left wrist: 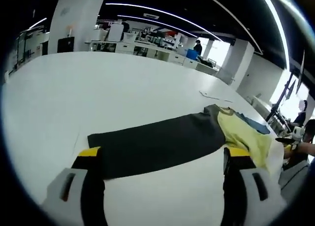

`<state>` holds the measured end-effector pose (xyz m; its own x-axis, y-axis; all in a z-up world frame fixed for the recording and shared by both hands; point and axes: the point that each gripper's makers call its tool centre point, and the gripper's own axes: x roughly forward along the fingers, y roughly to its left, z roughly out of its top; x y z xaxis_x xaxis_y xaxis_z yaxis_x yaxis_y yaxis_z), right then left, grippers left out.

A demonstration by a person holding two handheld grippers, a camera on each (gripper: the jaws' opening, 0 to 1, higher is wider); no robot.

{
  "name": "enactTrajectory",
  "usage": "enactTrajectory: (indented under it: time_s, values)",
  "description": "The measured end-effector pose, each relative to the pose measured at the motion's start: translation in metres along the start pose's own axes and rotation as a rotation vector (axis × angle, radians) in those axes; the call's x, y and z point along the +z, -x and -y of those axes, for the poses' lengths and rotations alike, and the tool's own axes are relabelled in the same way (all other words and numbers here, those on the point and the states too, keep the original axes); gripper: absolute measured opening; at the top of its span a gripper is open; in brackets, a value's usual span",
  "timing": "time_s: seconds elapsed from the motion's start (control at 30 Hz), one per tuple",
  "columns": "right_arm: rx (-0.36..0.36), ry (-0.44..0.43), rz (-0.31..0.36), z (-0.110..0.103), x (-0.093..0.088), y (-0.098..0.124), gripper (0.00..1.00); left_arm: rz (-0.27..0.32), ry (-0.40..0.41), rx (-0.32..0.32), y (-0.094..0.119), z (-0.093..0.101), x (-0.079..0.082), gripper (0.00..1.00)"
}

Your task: Fold the garment on the visible template until the final outline fits inside the template.

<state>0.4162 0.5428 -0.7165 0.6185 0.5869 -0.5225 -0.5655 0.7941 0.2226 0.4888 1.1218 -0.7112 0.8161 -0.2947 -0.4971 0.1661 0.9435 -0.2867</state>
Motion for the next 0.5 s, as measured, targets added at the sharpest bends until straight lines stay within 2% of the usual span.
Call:
enactTrajectory:
  time_s: [0.13, 0.27, 0.37, 0.47, 0.5]
  values:
    - [0.012, 0.014, -0.004, -0.009, 0.003, 0.000, 0.99, 0.006, -0.033, -0.061, 0.007, 0.021, 0.002, 0.98]
    - [0.019, 0.021, 0.002, -0.015, 0.008, -0.001, 0.99, -0.001, -0.074, -0.077, 0.016, 0.040, -0.003, 0.98]
    - [0.025, 0.036, 0.003, -0.019, 0.012, -0.002, 0.99, 0.007, -0.071, -0.109, 0.021, 0.057, -0.008, 0.98]
    - [0.032, 0.045, 0.008, -0.023, 0.016, -0.001, 0.99, 0.009, -0.131, -0.143, 0.027, 0.078, -0.011, 0.96]
    - [0.033, 0.048, 0.010, -0.023, 0.016, -0.001, 0.98, 0.009, -0.128, -0.155, 0.028, 0.083, -0.012, 0.96]
